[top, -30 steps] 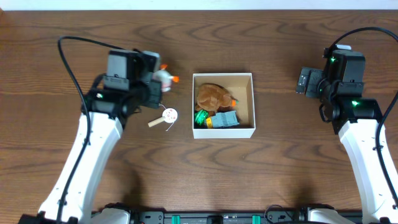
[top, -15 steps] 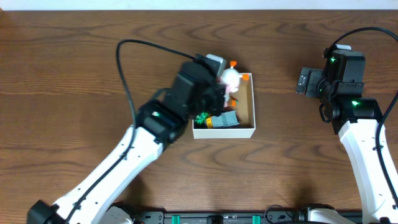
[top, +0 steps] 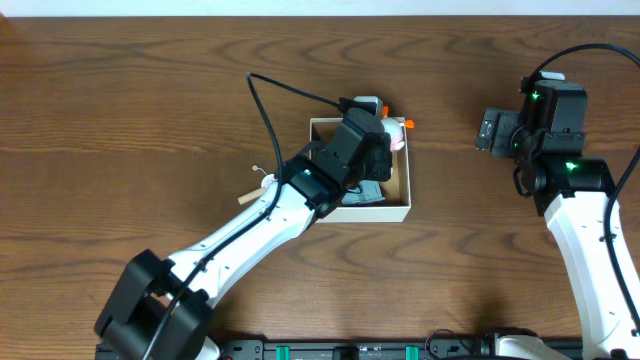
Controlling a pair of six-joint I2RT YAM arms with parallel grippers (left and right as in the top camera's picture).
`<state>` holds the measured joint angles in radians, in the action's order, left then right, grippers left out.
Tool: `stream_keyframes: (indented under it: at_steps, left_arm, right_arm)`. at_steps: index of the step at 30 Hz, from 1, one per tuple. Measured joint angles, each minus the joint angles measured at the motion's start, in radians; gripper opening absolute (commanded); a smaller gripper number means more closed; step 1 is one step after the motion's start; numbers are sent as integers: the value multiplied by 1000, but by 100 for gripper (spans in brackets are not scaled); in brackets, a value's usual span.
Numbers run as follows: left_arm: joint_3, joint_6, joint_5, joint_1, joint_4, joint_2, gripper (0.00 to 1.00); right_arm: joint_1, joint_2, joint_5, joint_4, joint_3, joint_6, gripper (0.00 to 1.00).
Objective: Pack container
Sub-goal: 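Carry the plush with the left gripper into the box, then open the left gripper to drop the plush and withdraw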
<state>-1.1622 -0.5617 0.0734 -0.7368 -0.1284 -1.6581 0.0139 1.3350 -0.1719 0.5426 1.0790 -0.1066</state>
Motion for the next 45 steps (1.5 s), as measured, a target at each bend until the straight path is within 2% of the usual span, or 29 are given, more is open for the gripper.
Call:
stream_keyframes:
  at_steps: [24,38,45]
  left_arm:
    - [0,-17,-3,0,3,-27,6]
    - [0,-87,-3,-11,5,-32,6]
    - [0,-108,-2,-31,26,-94,6]
  right_arm:
    - [0,0,0,0,0,0,99]
    - [0,0,0,0,0,0,99]
    - [0,0,0,0,0,0,99]
